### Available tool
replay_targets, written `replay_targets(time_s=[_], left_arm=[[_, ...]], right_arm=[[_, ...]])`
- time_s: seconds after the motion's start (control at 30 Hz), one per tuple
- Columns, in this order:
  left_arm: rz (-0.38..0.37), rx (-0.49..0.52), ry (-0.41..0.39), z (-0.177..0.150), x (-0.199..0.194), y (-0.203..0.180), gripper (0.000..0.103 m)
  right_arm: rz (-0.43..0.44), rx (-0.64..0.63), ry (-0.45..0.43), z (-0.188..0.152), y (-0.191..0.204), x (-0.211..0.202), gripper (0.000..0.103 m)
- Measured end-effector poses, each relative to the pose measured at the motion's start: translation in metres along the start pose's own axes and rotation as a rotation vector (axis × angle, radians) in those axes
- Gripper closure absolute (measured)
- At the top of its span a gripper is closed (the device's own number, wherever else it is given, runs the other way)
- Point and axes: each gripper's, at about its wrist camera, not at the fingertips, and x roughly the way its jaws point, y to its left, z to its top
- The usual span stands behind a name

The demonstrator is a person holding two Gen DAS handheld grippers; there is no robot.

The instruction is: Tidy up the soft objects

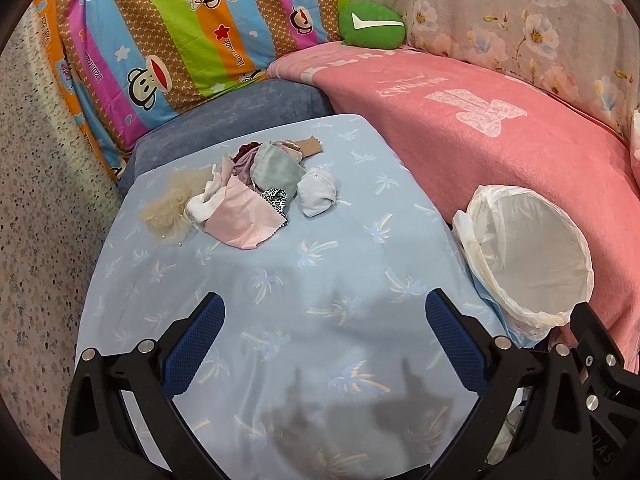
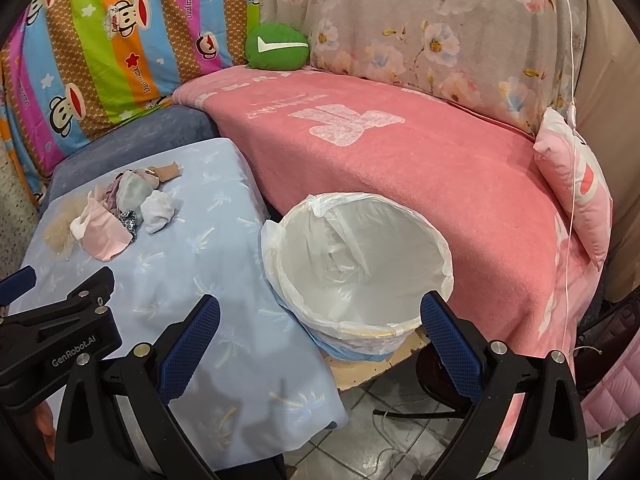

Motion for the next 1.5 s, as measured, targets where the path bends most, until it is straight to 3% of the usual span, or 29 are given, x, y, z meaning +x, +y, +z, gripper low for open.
replay_targets(time_s=[1.5], left_arm=[[0.028,-0.026,-0.013,-0.0007,-0.0048,0.0054,0.007]], right_arm=[[0.016,-0.017,-0.01,-0.0006,0.0078,-0.0015,0.006]])
